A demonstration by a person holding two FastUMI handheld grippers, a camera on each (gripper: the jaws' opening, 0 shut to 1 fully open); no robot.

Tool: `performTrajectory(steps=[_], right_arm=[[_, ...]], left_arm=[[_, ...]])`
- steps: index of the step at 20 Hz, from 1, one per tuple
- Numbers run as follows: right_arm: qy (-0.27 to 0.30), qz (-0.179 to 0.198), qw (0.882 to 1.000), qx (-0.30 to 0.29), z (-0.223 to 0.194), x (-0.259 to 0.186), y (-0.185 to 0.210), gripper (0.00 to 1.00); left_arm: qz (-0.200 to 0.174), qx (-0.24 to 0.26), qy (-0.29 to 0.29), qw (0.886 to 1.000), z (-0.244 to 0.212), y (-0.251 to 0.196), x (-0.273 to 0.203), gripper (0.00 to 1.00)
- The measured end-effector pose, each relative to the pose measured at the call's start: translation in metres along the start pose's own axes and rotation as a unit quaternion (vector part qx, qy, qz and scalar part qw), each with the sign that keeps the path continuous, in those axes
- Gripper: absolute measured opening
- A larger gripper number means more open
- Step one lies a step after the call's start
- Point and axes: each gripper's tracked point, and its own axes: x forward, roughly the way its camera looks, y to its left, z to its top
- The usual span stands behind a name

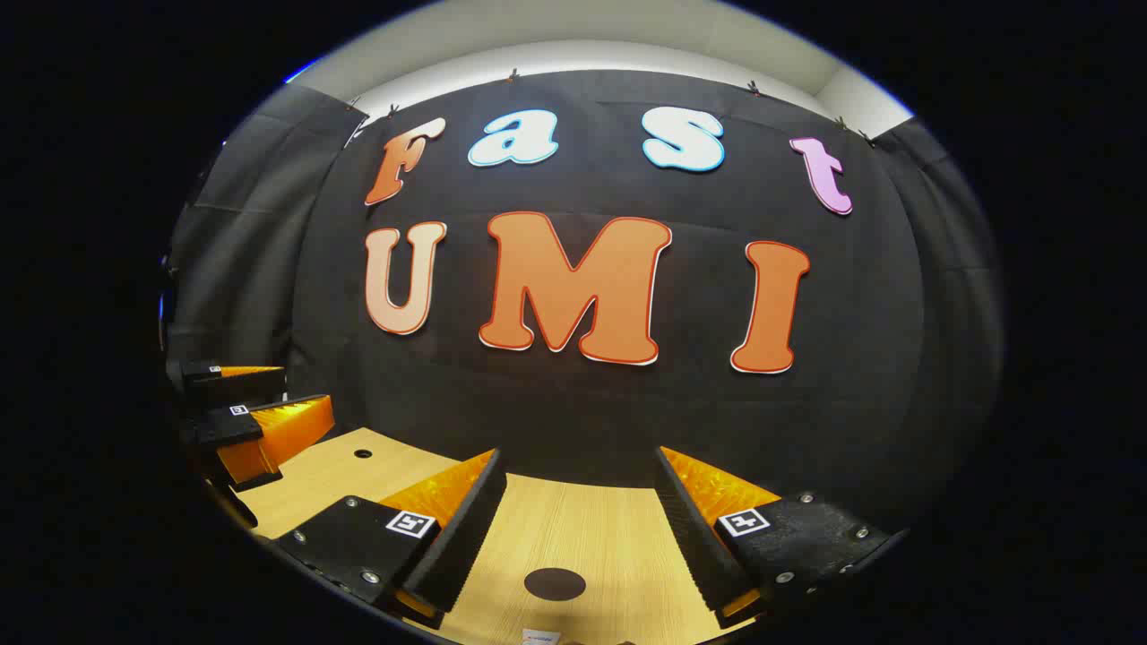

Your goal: Put the toothbrush and toothpaste on the desktop into the cup, then pick up the cup and place it on the coaster on the desktop.

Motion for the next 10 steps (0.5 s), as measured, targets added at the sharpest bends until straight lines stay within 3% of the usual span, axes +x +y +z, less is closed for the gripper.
performTrajectory(steps=[2,7,10], right_arm=[[-0.017,-0.006,1.000,-0.003,0.011,0.002,-0.006,0.99],[-0.017,-0.011,0.999,-0.034,0.006,-0.003,-0.003,0.99],[-0.002,-0.001,1.000,-0.022,-0.006,-0.006,0.006,0.99]], left_arm=[[0.003,-0.024,-0.006,1.000,0.011,0.006,0.008,0.99],[-0.006,-0.019,0.001,1.000,-0.001,0.001,0.017,0.96],[-0.017,0.004,0.007,1.000,-0.007,-0.008,0.021,0.97]])
